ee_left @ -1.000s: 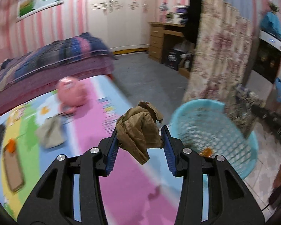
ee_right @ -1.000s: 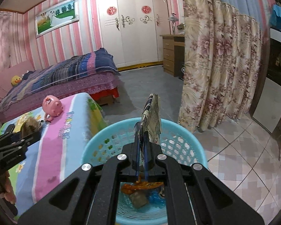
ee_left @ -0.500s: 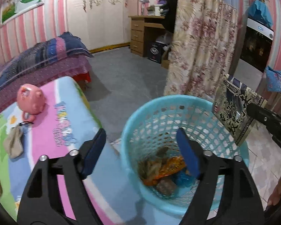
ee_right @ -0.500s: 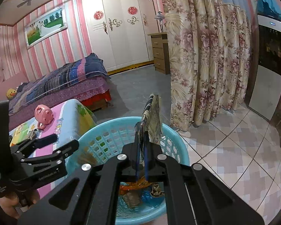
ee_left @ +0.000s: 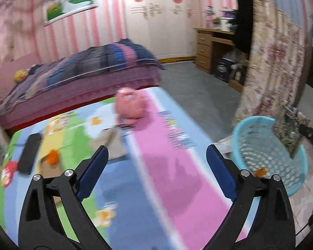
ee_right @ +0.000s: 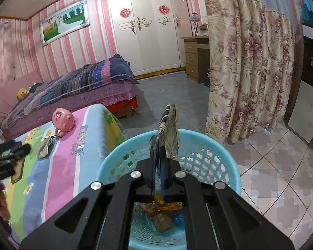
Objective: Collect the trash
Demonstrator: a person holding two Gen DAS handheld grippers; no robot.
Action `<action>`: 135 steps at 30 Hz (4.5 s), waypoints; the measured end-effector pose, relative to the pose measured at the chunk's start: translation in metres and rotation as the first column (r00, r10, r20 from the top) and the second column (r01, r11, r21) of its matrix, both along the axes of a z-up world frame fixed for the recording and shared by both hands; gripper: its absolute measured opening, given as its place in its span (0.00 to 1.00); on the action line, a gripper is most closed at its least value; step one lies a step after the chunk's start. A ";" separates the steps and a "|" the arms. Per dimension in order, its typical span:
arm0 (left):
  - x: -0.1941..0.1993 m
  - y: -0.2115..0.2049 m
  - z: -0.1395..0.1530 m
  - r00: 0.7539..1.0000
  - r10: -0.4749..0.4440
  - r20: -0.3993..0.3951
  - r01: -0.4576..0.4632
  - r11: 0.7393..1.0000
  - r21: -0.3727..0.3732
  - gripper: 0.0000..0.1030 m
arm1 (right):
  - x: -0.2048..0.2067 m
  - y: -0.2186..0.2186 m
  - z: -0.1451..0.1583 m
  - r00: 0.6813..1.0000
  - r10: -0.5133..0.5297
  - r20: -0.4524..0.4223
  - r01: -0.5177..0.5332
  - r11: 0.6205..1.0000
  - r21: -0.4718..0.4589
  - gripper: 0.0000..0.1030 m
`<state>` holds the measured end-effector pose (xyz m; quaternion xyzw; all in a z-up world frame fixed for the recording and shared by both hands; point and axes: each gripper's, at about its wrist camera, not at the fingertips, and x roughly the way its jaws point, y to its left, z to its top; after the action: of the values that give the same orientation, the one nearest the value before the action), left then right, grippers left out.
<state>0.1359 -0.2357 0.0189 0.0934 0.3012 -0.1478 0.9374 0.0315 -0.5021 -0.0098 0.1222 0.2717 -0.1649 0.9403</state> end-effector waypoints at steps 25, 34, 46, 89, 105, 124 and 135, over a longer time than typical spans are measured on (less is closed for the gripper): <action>0.041 0.118 -0.015 0.982 0.187 -0.015 -0.187 0.982 -0.016 0.94 | 0.025 0.066 0.010 1.000 -0.027 -0.001 0.027 0.985 -0.173 0.88; 0.071 0.194 -0.033 0.950 0.309 -0.054 -0.310 0.950 -0.022 0.94 | 0.066 0.141 0.007 0.986 0.165 -0.007 -0.164 0.974 -0.155 0.88; 0.117 0.251 -0.076 0.908 0.359 -0.216 -0.390 0.913 -0.120 0.89 | 0.117 0.201 -0.024 0.964 0.261 -0.047 -0.265 0.957 -0.118 0.88; 0.132 0.224 -0.077 0.922 0.295 -0.250 -0.327 0.940 -0.095 0.42 | 0.144 0.217 -0.048 0.939 0.323 -0.116 -0.336 0.936 -0.106 0.88; 0.120 0.284 -0.061 0.914 0.303 -0.269 -0.348 0.927 -0.138 0.28 | 0.233 0.279 -0.050 0.887 0.413 -0.206 -0.434 0.899 -0.063 0.88; 0.124 0.248 -0.080 0.928 0.245 -0.282 -0.270 0.961 -0.053 0.59 | 0.186 0.262 -0.053 0.863 0.469 -0.188 -0.482 0.876 -0.027 0.11; 0.126 0.241 -0.095 0.933 0.263 -0.245 -0.274 0.962 -0.013 0.42 | 0.118 0.232 -0.028 0.909 0.394 -0.135 -0.403 0.914 -0.045 0.11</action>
<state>0.2616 0.0051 -0.0757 0.0105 0.4192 -0.0358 0.9071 0.1498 -0.2703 -0.0376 0.0198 0.3420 0.0138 0.9394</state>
